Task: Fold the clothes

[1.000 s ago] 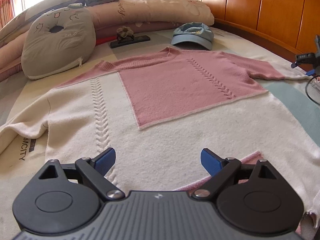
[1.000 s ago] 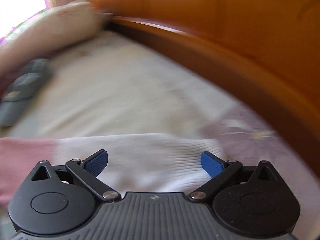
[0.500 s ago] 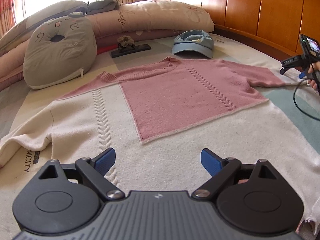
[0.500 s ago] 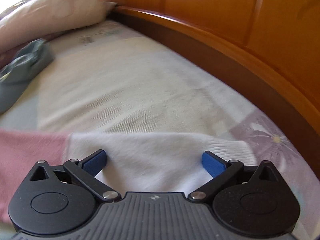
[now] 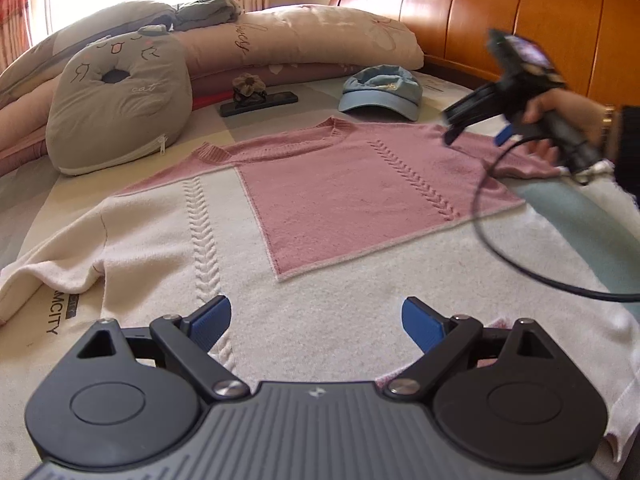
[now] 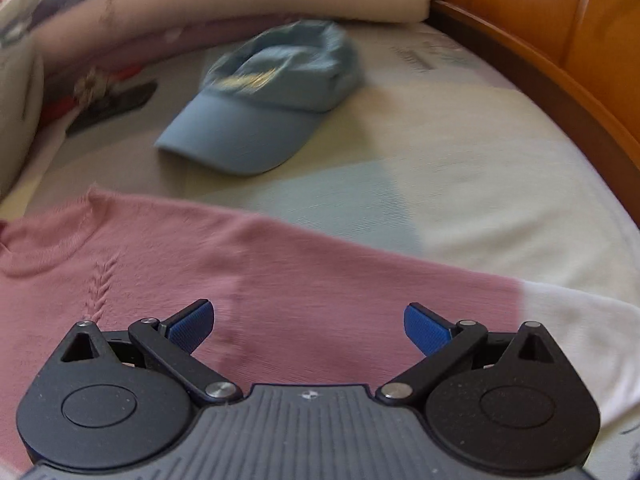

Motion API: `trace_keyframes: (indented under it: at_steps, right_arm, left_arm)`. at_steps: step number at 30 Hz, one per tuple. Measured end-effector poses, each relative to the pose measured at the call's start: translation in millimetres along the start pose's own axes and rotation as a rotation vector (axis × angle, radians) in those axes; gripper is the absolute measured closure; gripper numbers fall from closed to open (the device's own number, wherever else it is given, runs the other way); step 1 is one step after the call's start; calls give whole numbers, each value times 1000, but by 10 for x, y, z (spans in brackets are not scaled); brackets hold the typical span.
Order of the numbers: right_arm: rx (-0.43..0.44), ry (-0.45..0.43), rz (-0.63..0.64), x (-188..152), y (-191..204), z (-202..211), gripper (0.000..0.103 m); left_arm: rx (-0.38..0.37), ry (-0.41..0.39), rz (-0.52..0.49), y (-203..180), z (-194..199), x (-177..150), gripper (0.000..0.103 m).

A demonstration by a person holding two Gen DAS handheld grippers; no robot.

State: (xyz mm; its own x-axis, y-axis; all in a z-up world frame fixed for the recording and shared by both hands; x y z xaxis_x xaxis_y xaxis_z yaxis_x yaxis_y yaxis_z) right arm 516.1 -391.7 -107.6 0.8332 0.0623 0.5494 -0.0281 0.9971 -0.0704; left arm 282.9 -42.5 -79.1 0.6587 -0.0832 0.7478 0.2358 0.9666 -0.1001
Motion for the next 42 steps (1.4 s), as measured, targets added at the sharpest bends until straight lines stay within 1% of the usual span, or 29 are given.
trace_keyframes:
  at_steps: [2,4,6,8,11,12,14,16,19,20,21,23,28,31,33,36,37,39,40,42]
  right_arm:
    - [-25,8,18,23,116,-166,0]
    - [-48,-52,24,75,115,-242,0]
    - [-40,-81,4,146,26,-326,0]
    - [-29,-104,-2,187,-50,-363,0]
    - [0,-82,-5,153,-88,-234,0]
    - [16,-82,-7,104,-85,-125,0]
    - [71,-103,29,-31,-39,106,0]
    - [82,-112,74,-230,17,258,0]
    - [97,-85,122,-542,56,219,0]
    - [95,-113,139,-618,51,231,0]
    - [99,-137,145,-651,32,259,0]
    - [91,-121,103,-633,0,345,0]
    - [74,-109,155,-718,208,532,0]
    - [65,-102,186,-768,333,644,0]
    - [58,-97,207,-802,416,719,0]
    - [48,-90,238,-853,541,831,0]
    - [53,-95,251,-881,596,895,0]
    - [105,-132,284,-994,780,1135,0]
    - [137,-133,297,-1074,892,1221,0]
    - [203,-100,317,-1263,1112,1304,0]
  left_arm:
    - [3,-1,4,0,5,-9,11]
    - [3,-2,20,12,12,-19,11]
    - [3,-2,37,23,19,-30,11]
    - [-12,14,36,18,3,-50,11]
    - [4,5,16,-2,12,-67,11]
    - [0,2,22,7,17,-60,11]
    - [-8,0,31,13,25,-52,11]
    - [-15,-1,30,-1,32,-53,11]
    - [-34,2,24,-56,69,-71,11]
    - [-36,4,21,-68,91,-76,11]
    - [-38,5,19,-79,113,-80,11]
    - [-36,-4,16,-71,186,-74,11]
    - [-30,-15,31,-17,306,-63,10]
    - [-1,13,41,16,329,-76,10]
    - [17,29,19,31,388,-105,10]
    - [14,27,-7,91,476,-128,10]
    - [16,28,-8,118,489,-129,8]
    - [42,56,-2,168,446,-146,7]
    - [55,71,0,192,424,-156,7]
    - [99,115,-12,206,379,-246,7]
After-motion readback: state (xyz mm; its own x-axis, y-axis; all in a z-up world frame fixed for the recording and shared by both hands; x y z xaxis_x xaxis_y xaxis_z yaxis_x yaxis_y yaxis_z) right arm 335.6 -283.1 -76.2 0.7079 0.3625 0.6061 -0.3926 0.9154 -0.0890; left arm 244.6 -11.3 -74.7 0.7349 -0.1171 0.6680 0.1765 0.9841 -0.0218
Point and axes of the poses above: each gripper's, at about its wrist camera, not at the fingertips, and z roughly against the way its jaws point, y to its left, x to its top, the point moved 1 cm from there along -z, roughly the way its jaws point, and after that the axes turned 11 degrees about z, right-handed, at the moved point
